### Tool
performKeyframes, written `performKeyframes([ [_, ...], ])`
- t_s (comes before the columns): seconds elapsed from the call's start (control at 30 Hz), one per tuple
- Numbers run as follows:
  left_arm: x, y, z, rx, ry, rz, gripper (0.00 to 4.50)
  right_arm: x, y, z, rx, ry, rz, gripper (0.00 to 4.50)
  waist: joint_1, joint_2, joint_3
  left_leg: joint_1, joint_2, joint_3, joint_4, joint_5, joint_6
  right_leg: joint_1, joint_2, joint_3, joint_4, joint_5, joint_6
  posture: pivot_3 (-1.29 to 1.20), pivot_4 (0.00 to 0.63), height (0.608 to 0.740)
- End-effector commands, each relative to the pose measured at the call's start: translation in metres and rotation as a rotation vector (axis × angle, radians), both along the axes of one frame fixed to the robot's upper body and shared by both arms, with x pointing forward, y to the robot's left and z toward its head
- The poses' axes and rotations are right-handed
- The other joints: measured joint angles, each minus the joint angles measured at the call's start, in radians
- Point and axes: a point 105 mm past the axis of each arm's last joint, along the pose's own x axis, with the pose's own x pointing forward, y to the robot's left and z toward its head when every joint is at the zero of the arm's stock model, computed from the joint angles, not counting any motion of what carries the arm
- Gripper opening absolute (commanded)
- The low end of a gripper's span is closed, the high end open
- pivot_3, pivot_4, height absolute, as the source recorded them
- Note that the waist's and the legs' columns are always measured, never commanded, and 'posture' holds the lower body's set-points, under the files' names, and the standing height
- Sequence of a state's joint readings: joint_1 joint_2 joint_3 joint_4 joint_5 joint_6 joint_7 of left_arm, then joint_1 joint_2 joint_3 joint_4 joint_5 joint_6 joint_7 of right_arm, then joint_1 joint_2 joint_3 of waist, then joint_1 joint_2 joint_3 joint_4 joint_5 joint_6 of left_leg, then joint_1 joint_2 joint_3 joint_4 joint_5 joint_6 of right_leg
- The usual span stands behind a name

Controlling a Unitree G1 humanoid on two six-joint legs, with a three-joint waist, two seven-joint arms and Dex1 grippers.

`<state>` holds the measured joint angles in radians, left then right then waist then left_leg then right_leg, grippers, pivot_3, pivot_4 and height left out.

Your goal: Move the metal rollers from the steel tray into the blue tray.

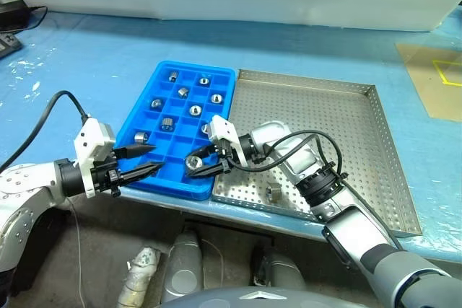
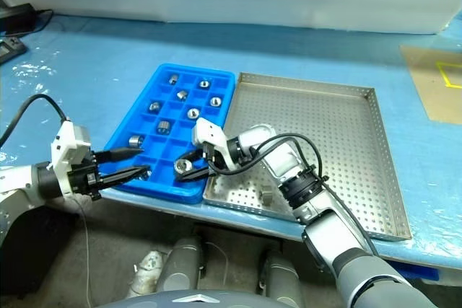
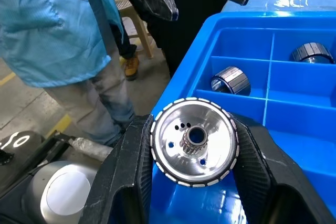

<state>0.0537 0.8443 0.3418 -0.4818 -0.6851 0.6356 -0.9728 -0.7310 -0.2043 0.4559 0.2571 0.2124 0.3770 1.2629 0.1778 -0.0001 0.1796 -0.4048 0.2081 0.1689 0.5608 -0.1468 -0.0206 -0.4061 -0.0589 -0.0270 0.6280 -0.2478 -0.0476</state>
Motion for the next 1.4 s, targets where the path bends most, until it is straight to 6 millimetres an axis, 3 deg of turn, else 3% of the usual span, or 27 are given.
performKeyframes([
  [0.03, 0.001, -0.004, 0.006, -0.002, -0.03, -0.024, 2.46, -0.001, 0.004, 0.007, 0.03, -0.007, 0.013, 2.41, 0.0, 0.0, 0.0, 0.0, 0.0, 0.0, 0.0, 0.0, 0.0, 0.0, 0.0, 0.0, 0.0, 0.0, 0.0, 0.31, 0.15, 0.74],
  [0.17, 0.004, -0.005, 0.006, -0.005, -0.029, -0.039, 2.46, 0.008, 0.002, 0.007, 0.021, -0.02, -0.056, 3.54, -0.001, 0.0, 0.0, 0.0, 0.0, 0.0, 0.0, 0.001, -0.001, 0.0, 0.0, 0.0, 0.001, 0.0, 0.0, 0.28, 0.15, 0.74],
  [0.4, 0.014, -0.016, 0.004, -0.022, -0.028, -0.101, 2.46, 0.026, -0.02, 0.029, 0.072, -0.096, -0.177, 3.54, -0.004, 0.0, 0.0, 0.001, 0.0, 0.002, 0.001, 0.003, -0.006, -0.001, 0.0, 0.001, 0.005, 0.0, 0.0, 0.19, 0.15, 0.74],
  [0.57, 0.034, -0.031, 0.003, -0.037, -0.038, -0.194, 2.46, 0.02, -0.08, 0.049, 0.032, -0.156, -0.266, 3.54, -0.003, 0.0, 0.0, 0.002, 0.0, 0.003, 0.002, 0.005, -0.008, -0.001, 0.0, 0.002, 0.009, 0.0, 0.001, 0.06, 0.15, 0.74],
  [0.7, 0.046, -0.042, 0.0, -0.043, -0.037, -0.256, 2.46, 0.006, -0.118, 0.045, -0.053, -0.153, -0.348, 3.54, -0.022, -0.001, -0.001, 0.004, -0.001, 0.004, 0.003, 0.005, -0.008, 0.0, 0.001, 0.004, 0.01, 0.0, 0.001, -0.02, 0.15, 0.74],
  [0.8, 0.052, -0.048, -0.005, -0.042, -0.029, -0.299, 2.46, -0.008, -0.134, 0.035, -0.1, -0.117, -0.389, 3.54, -0.047, -0.001, -0.001, 0.004, -0.001, 0.004, 0.003, 0.006, -0.009, 0.0, 0.003, 0.004, 0.011, 0.0, 0.001, -0.07, 0.15, 0.74],
  [1.03, 0.062, -0.052, -0.007, -0.032, -0.021, -0.339, 2.46, -0.029, -0.137, 0.011, -0.121, -0.015, -0.407, 3.54, -0.106, 0.0, -0.001, 0.006, -0.001, 0.005, 0.003, 0.005, -0.008, 0.0, 0.003, 0.004, 0.011, -0.001, 0.0, -0.11, 0.15, 0.74],
  [1.4, 0.059, -0.048, -0.009, -0.02, -0.011, -0.339, 2.46, -0.031, -0.136, -0.029, -0.201, 0.03, -0.387, 3.54, -0.109, 0.0, -0.001, 0.006, -0.001, 0.006, 0.003, 0.005, -0.007, 0.001, 0.002, 0.004, 0.011, -0.001, 0.0, -0.08, 0.15, 0.74],
])
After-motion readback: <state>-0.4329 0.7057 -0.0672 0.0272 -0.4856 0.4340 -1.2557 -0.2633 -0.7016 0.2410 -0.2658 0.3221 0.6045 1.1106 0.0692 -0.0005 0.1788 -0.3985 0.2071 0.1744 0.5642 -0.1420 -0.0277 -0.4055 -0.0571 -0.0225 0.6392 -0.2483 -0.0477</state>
